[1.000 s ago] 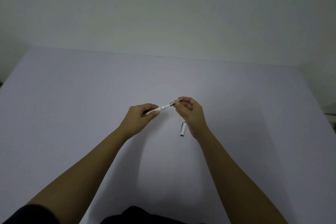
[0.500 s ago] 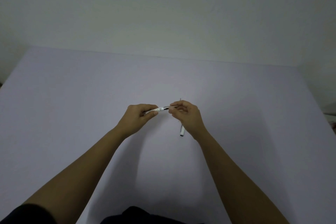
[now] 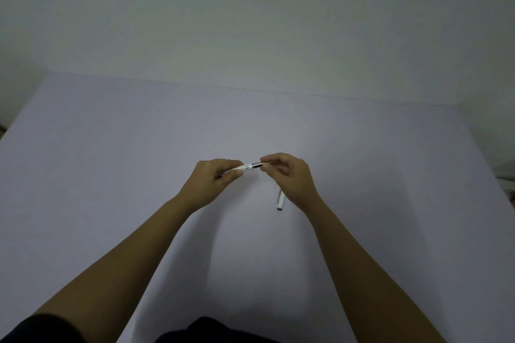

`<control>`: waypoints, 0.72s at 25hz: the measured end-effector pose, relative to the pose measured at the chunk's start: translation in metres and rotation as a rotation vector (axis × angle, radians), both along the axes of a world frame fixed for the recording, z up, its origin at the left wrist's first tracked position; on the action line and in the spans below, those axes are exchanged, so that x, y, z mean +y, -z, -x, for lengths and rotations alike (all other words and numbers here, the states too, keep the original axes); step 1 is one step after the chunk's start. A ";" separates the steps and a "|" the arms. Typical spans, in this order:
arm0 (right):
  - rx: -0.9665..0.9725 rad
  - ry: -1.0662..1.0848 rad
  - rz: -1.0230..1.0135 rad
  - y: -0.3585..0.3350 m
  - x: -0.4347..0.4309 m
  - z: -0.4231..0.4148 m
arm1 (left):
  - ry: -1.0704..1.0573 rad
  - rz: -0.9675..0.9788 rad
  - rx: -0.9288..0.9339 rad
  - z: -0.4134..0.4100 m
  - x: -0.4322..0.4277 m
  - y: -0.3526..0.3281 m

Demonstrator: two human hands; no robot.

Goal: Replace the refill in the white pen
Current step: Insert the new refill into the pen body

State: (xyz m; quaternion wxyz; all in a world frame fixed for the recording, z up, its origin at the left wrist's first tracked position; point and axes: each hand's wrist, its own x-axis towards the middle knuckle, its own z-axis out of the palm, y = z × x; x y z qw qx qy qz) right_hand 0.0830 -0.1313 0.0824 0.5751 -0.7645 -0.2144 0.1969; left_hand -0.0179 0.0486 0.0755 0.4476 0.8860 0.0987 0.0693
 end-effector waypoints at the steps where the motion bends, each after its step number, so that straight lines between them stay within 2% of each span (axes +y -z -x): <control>1: 0.010 0.004 -0.001 -0.001 0.000 -0.001 | 0.002 0.002 -0.004 0.000 0.000 -0.001; 18: -0.118 0.013 -0.034 -0.014 -0.003 -0.004 | 0.033 -0.050 -0.053 -0.001 -0.009 -0.012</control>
